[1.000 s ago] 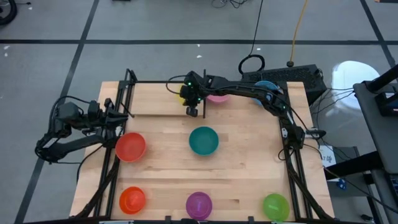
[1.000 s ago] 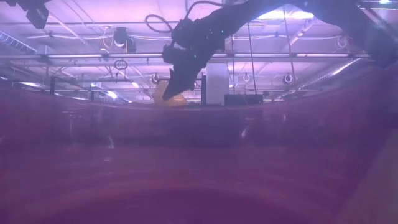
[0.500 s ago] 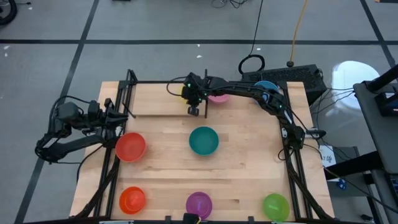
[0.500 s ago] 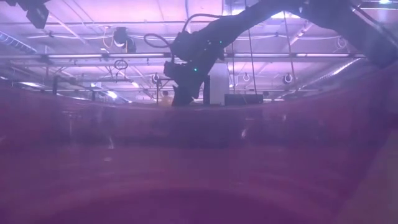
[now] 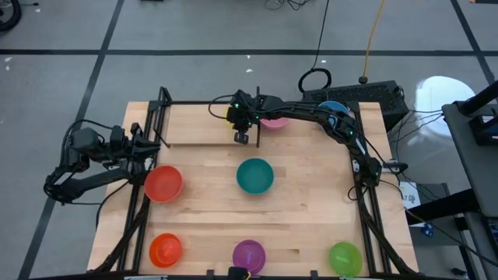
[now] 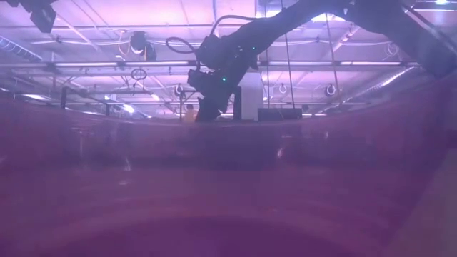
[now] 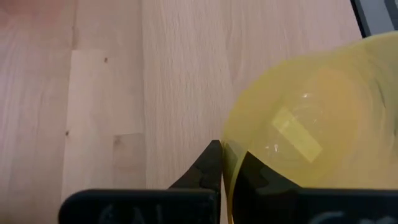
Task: Place and stack bowls onto a shelf
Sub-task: Put the transparent yellow bowl on the shelf, then adjust the shelf to the left
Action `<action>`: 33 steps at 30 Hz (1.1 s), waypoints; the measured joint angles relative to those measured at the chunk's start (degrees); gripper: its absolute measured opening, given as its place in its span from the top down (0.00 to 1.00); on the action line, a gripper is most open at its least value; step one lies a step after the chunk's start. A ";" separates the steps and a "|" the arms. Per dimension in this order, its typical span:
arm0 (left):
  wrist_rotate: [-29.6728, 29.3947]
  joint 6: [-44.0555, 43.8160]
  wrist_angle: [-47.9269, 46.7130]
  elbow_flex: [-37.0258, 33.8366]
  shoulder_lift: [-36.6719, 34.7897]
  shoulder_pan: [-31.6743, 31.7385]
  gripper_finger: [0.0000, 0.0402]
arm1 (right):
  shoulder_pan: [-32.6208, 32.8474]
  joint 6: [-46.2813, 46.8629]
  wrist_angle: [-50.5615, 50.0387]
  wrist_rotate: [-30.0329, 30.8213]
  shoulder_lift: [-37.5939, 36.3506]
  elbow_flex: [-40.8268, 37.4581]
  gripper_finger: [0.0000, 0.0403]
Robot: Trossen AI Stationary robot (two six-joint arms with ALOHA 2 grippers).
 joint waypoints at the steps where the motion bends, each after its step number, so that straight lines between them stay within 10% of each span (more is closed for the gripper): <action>1: 0.00 0.00 -0.02 0.00 0.00 0.00 0.83 | 0.00 0.01 0.00 0.00 0.00 0.00 1.00; 20: 1.81 -0.26 -0.07 0.00 0.00 0.00 0.83 | 0.94 0.25 9.45 0.02 -0.46 -0.01 0.81; 33: 1.92 -0.31 -0.07 0.00 0.00 0.00 0.83 | 5.05 -2.78 8.84 6.28 -14.10 0.00 0.96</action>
